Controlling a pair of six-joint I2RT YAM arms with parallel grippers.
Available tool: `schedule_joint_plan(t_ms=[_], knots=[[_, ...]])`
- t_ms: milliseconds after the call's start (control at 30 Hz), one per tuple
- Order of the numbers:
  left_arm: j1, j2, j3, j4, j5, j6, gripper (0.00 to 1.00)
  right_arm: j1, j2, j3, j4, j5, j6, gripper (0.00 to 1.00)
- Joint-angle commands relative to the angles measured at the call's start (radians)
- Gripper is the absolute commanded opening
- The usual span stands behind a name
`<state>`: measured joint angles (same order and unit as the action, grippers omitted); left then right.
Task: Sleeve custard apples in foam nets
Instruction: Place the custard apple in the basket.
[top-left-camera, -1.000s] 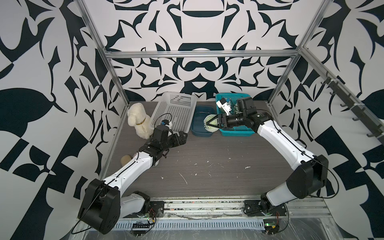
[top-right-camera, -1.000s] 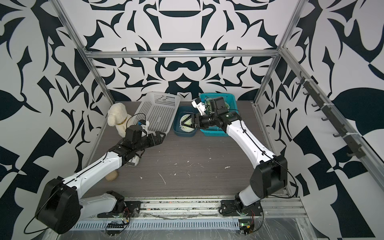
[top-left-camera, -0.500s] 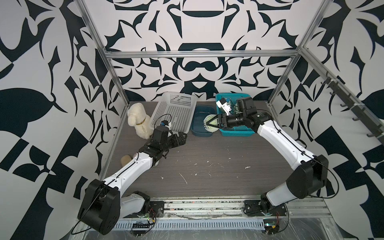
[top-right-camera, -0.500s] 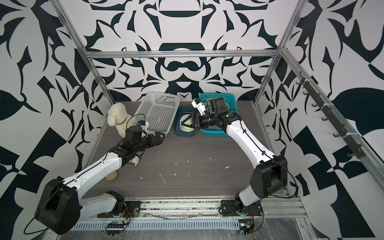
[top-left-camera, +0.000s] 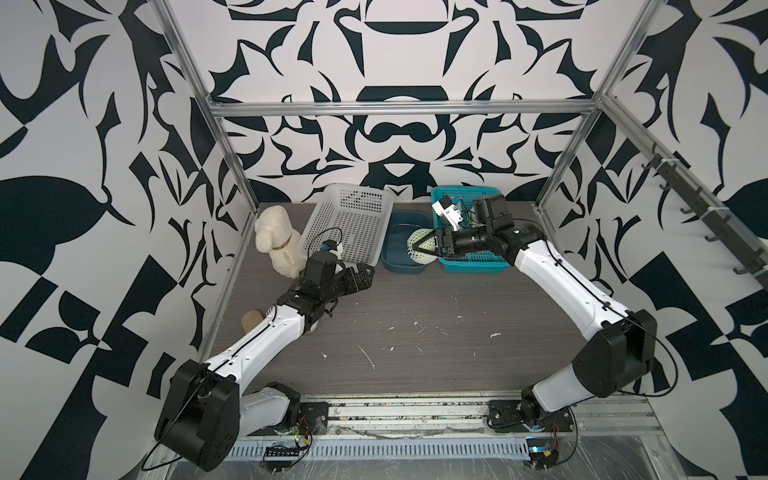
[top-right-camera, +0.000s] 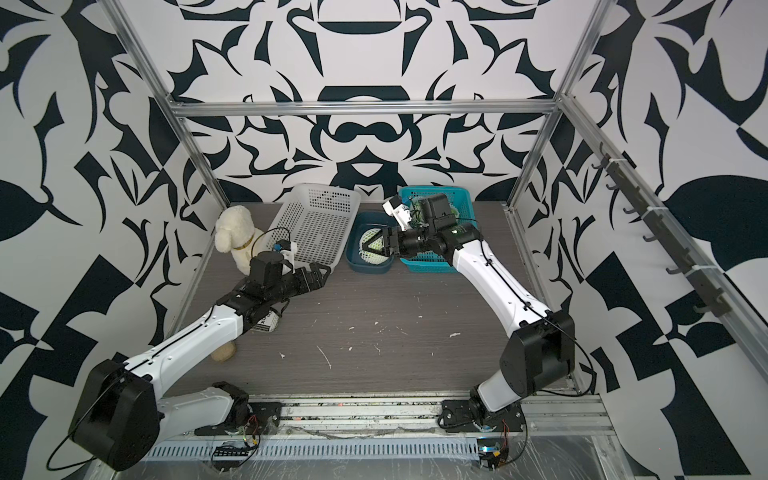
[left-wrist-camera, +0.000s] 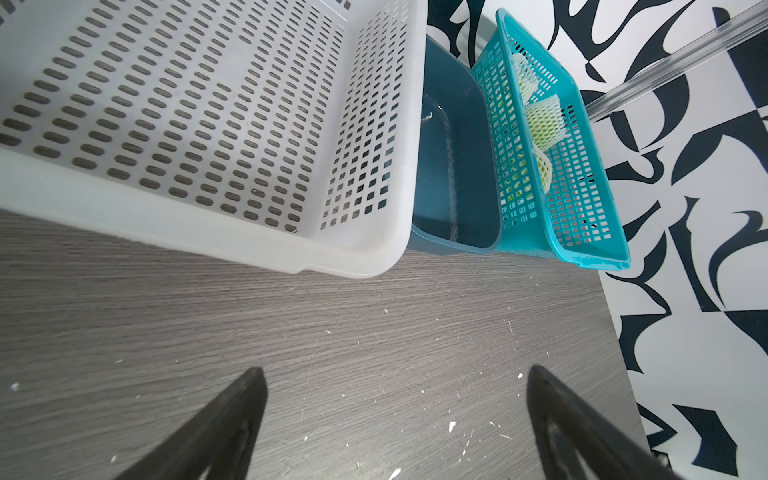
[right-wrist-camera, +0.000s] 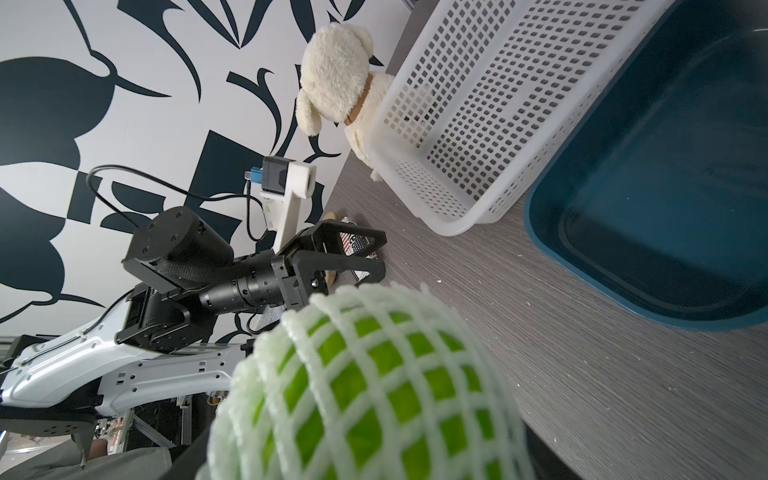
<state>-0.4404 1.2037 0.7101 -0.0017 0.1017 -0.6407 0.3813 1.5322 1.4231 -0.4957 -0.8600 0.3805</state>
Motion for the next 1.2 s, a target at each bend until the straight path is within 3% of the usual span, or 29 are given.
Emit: schedule_joint_plan(t_ms=[0, 467, 700, 833, 1167], knots=[[0.004, 0.009, -0.002, 0.023, 0.026, 0.003, 0.99, -0.001, -0.02, 0.011, 0.031, 0.052, -0.035, 0.75], [0.003, 0.023, 0.014, 0.016, 0.029, 0.019, 0.99, -0.198, 0.062, 0.017, 0.021, 0.32, -0.086, 0.75], [0.003, 0.026, 0.019, 0.012, 0.012, 0.022, 0.99, -0.313, 0.137, 0.042, 0.006, 0.546, -0.129, 0.75], [0.003, 0.042, 0.028, 0.014, 0.012, 0.021, 1.0, -0.326, 0.2, 0.083, -0.014, 0.736, -0.171, 0.75], [0.003, 0.063, 0.045, 0.012, 0.016, 0.015, 1.0, -0.33, 0.385, 0.223, 0.004, 0.893, -0.216, 0.75]])
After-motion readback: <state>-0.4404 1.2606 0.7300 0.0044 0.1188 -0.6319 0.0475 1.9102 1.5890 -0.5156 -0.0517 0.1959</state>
